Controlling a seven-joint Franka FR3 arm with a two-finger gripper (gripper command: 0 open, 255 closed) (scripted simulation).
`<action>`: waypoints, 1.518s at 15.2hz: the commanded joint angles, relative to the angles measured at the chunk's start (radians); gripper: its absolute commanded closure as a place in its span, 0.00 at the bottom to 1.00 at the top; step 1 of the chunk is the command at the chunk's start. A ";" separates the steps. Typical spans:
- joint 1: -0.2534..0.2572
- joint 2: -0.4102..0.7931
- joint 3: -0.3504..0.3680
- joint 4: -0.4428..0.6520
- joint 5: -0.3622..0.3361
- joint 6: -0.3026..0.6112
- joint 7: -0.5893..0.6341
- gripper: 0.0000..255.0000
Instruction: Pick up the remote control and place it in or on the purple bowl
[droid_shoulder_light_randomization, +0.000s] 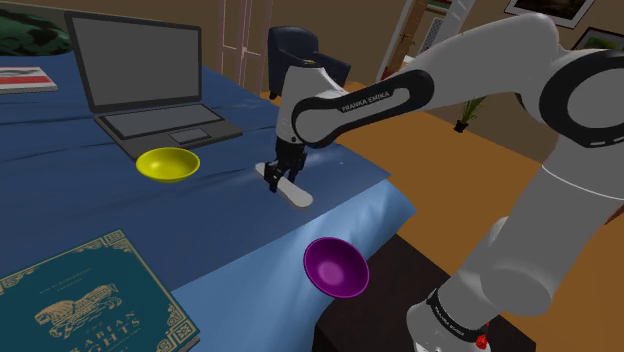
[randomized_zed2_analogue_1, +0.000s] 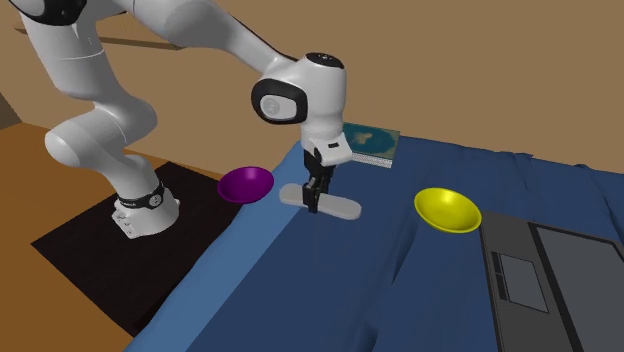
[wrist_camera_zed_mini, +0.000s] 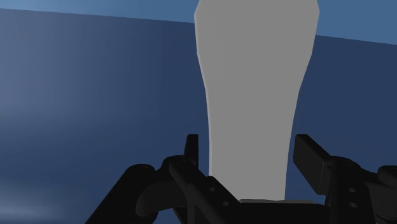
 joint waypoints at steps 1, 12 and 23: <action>0.000 -0.014 0.001 0.010 0.004 -0.023 -0.002 1.00; 0.039 -0.322 0.036 -0.300 0.092 -0.015 0.014 1.00; 0.182 -0.763 0.088 -0.653 0.242 -0.097 0.078 1.00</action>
